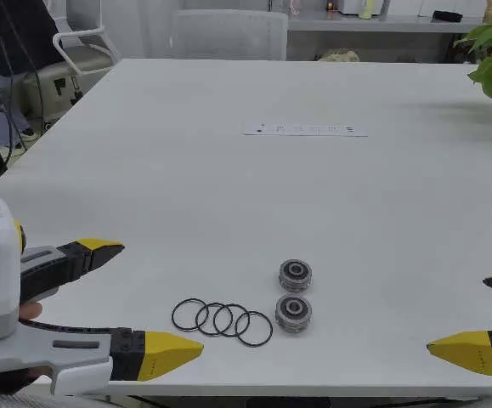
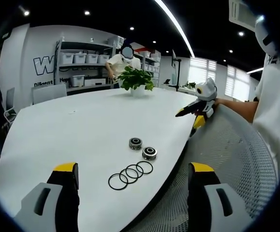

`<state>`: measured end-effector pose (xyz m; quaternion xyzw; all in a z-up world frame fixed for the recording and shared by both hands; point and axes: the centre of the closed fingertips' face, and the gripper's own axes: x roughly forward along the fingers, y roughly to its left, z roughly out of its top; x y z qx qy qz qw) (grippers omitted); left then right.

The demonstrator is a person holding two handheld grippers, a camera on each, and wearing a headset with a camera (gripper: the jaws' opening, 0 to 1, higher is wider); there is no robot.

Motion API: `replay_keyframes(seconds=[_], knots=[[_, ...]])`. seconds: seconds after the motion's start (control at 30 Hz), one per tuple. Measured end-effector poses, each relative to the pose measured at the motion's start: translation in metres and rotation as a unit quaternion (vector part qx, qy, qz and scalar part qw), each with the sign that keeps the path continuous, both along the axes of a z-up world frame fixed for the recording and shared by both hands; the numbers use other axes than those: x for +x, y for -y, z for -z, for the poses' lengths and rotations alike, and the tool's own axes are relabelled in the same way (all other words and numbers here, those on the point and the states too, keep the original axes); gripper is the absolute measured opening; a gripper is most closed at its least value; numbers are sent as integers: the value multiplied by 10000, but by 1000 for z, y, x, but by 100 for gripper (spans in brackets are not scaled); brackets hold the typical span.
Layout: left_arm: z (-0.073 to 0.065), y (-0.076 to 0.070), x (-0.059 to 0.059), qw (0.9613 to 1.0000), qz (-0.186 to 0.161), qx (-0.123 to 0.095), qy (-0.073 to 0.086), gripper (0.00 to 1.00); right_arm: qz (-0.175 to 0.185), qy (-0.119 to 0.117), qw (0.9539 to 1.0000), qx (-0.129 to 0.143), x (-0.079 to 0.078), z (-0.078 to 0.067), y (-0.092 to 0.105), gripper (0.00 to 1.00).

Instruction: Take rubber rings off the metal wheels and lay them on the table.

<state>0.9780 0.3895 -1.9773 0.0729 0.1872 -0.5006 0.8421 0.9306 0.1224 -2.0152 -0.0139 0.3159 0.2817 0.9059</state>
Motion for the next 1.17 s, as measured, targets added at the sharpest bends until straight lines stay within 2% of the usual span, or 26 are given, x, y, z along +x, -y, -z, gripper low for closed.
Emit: replay_keyframes(seconds=[0.2,0.33,0.43,0.6,1.03,1.17], knots=[[2,3,-8,9999,54,-42,-102,93,63,-98,9999,6,-5,3,2,86],[-1,1,-4,10000,-22,-91,-6,91,144,-58,9998,82,-4,1,3,84],[2,2,-7,9999,57,-55,-98,92,134,-100,9998,53,-5,2,2,84],[2,2,-7,9999,81,-46,-78,92,160,-117,9998,71,-5,2,1,83],[4,4,-10,9997,164,-59,-184,92,145,-202,9997,36,-6,5,1,82],[7,4,-9,9994,128,-116,-298,91,167,-189,9996,93,-5,4,1,81]])
